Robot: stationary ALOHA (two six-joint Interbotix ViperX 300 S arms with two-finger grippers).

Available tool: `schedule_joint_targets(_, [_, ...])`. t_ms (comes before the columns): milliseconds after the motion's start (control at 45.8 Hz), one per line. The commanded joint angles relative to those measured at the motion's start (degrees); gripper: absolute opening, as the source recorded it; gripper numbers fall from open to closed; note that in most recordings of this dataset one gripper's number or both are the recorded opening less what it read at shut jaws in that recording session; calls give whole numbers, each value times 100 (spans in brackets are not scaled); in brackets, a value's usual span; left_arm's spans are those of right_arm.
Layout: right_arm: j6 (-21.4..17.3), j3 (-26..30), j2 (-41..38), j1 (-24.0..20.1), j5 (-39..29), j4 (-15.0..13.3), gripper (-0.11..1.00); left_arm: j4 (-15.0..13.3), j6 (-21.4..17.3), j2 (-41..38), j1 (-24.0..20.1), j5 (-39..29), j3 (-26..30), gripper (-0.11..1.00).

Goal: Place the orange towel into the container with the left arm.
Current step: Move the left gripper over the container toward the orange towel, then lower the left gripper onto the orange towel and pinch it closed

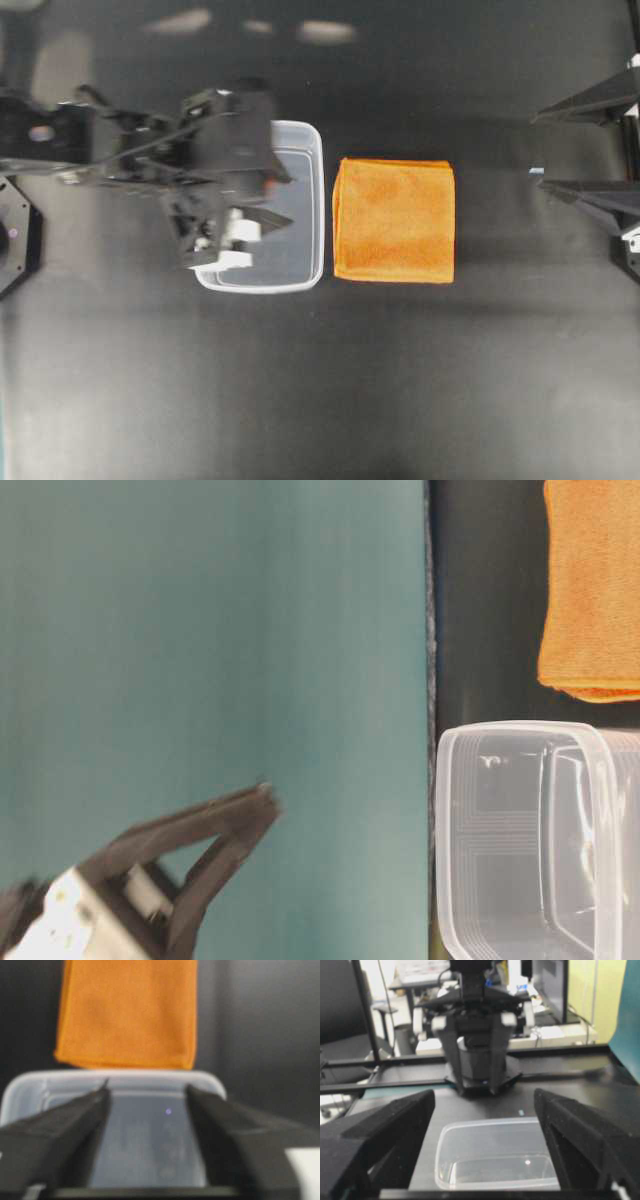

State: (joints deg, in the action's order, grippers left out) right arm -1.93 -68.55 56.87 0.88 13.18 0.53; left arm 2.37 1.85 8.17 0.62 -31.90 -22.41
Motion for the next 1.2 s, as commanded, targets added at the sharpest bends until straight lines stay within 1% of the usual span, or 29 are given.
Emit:
schedule_joint_targets(0, [9,53,26,18,18,26,76,18,-18,-510,-9,-176,554,72])
schedule_joint_targets(66, [9,53,44,18,18,26,76,26,-26,-870,-18,-229,826,84])
schedule_joint_targets(131, [9,62,79,18,18,26,76,18,-97,-1248,-26,-272,1107,89])
schedule_joint_targets(393, [9,88,255,18,18,26,76,18,-633,-2795,-26,-352,2364,87])
schedule_joint_targets(481, [9,88,316,18,18,26,76,18,-747,-3199,-44,-439,2716,87])
schedule_joint_targets(568, [9,97,378,18,18,26,76,26,-800,-3507,-62,-483,2953,87])
schedule_joint_targets(699, [9,114,457,9,-35,26,76,18,-835,-3911,-88,-483,3182,87])
schedule_joint_targets(852, [0,141,527,0,-185,26,76,18,-826,-4184,-97,-545,3217,87])
schedule_joint_targets(1092, [9,141,571,-26,-220,26,76,18,-826,-4377,-53,-668,3190,86])
schedule_joint_targets(1180, [9,132,580,-26,-220,26,76,26,-826,-4377,-53,-650,3208,82])
